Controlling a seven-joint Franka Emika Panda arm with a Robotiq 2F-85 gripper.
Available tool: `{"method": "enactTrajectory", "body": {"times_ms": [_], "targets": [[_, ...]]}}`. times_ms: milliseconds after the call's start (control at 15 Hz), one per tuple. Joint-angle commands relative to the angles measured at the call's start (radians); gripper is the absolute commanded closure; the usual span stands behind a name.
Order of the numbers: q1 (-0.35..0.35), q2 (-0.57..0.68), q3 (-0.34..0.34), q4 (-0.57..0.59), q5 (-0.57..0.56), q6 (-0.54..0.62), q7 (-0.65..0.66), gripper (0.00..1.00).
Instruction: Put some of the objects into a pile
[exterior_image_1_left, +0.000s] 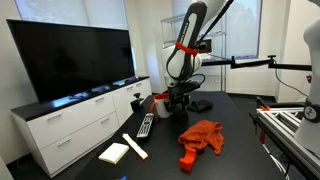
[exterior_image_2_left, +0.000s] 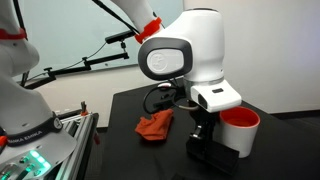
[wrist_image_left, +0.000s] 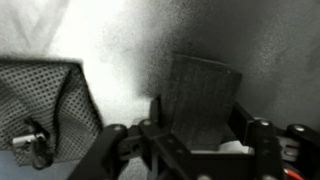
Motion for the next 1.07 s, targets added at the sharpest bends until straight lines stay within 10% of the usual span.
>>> {"method": "enactTrajectory", "body": {"times_ms": [0, 1000], "targets": [[0.012, -0.004, -0.010, 0.010, 0.033, 0.008, -0.047, 0.58], [0.112, -0.115, -0.082, -0.124, -0.083, 0.016, -0.027, 0.72]]}}
